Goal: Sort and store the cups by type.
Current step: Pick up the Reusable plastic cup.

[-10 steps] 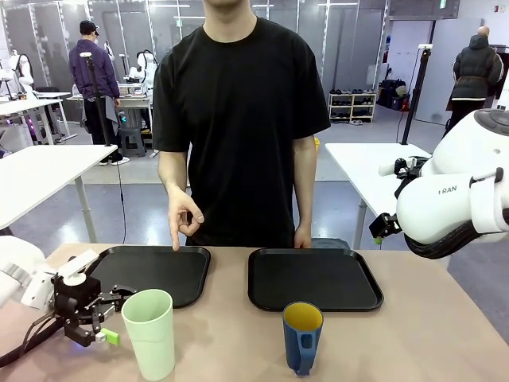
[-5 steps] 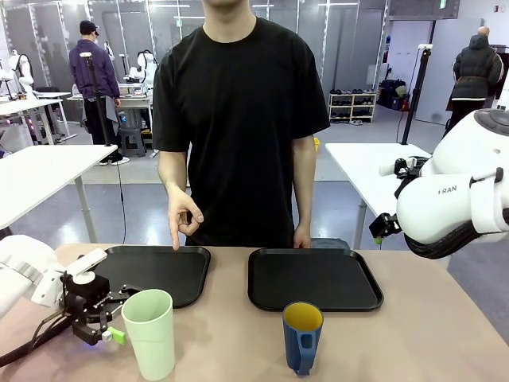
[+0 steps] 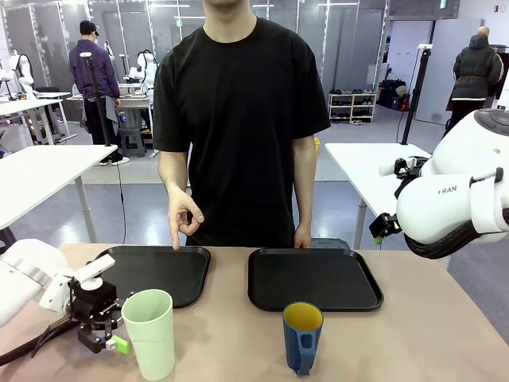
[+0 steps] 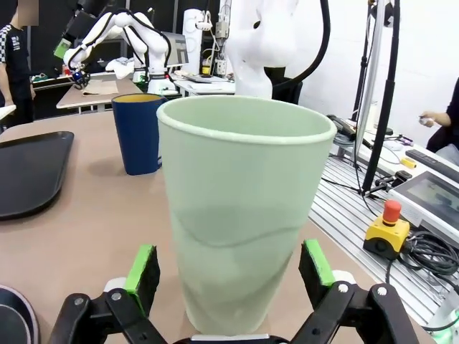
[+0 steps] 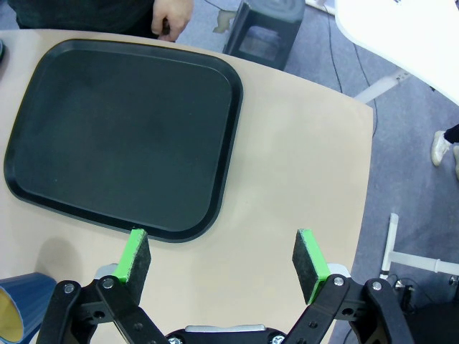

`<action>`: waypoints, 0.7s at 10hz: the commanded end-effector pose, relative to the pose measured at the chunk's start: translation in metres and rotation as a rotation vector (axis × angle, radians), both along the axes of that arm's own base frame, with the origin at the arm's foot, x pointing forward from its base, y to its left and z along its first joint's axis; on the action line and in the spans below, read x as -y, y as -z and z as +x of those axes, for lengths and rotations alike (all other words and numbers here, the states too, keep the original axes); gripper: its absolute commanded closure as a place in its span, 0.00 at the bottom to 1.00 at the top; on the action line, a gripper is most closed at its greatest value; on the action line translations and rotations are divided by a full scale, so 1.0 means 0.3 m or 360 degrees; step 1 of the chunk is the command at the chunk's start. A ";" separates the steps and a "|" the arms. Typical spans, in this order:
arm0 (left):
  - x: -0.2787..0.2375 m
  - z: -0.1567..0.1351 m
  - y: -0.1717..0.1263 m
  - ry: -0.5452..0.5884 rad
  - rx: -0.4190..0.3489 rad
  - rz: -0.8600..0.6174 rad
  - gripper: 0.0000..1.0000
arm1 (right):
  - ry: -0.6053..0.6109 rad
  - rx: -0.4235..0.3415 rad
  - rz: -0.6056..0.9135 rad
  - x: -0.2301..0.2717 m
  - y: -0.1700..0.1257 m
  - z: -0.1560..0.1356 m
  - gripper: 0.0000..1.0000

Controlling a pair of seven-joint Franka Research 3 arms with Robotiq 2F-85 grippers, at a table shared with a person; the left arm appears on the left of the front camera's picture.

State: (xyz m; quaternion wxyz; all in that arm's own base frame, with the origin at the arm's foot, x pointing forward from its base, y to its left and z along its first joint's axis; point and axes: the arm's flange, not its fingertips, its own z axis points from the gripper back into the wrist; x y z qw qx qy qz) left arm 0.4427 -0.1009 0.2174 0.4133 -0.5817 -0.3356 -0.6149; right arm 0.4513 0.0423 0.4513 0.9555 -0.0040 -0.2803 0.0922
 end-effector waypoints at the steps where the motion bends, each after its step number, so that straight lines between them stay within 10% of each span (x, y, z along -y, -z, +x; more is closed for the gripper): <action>1: -0.009 -0.048 0.065 0.0089 0.0036 -0.0060 0.00 | 0.0003 0.0003 -0.0009 0.002 -0.001 0.000 0.00; 7: 0.070 -0.068 0.099 0.0193 0.0015 -0.0060 0.00 | 0.0003 0.0003 -0.0009 0.002 -0.001 0.000 0.00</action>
